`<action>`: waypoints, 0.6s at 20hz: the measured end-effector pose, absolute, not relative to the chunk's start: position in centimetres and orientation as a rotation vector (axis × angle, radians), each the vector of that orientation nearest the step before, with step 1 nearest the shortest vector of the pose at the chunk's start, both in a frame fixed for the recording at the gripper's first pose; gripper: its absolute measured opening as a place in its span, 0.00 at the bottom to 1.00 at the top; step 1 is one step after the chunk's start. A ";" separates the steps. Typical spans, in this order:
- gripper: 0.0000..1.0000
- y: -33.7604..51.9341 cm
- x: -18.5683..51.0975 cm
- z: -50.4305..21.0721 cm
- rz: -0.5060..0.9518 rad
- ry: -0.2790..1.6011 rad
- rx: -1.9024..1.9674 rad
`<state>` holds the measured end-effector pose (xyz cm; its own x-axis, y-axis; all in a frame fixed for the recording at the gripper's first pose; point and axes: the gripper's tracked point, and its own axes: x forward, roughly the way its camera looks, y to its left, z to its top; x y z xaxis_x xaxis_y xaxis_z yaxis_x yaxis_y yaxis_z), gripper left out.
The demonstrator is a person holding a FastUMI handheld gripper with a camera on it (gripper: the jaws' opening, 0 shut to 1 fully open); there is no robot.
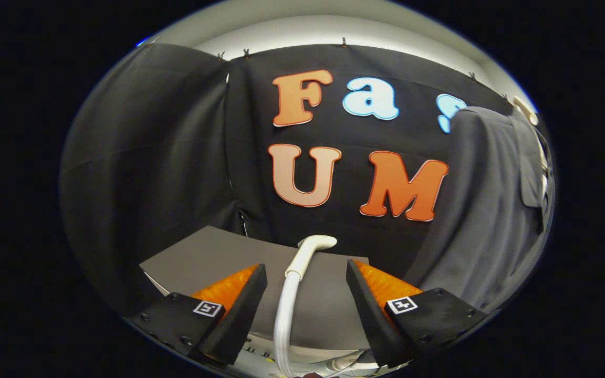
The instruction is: Iron the clothes twice with a garment steamer, once on the left side and once on the right side.
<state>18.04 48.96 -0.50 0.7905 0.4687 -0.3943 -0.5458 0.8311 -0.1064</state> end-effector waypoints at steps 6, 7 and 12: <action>0.99 53.7 25.0 -6.7 0.489 0.491 -0.361; 0.99 53.7 25.7 -7.6 0.481 0.507 -0.365; 0.98 54.6 28.9 -10.8 0.450 0.558 -0.397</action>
<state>28.85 54.60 -10.78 0.7574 0.2965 -0.5817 -0.5057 0.8300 -0.2354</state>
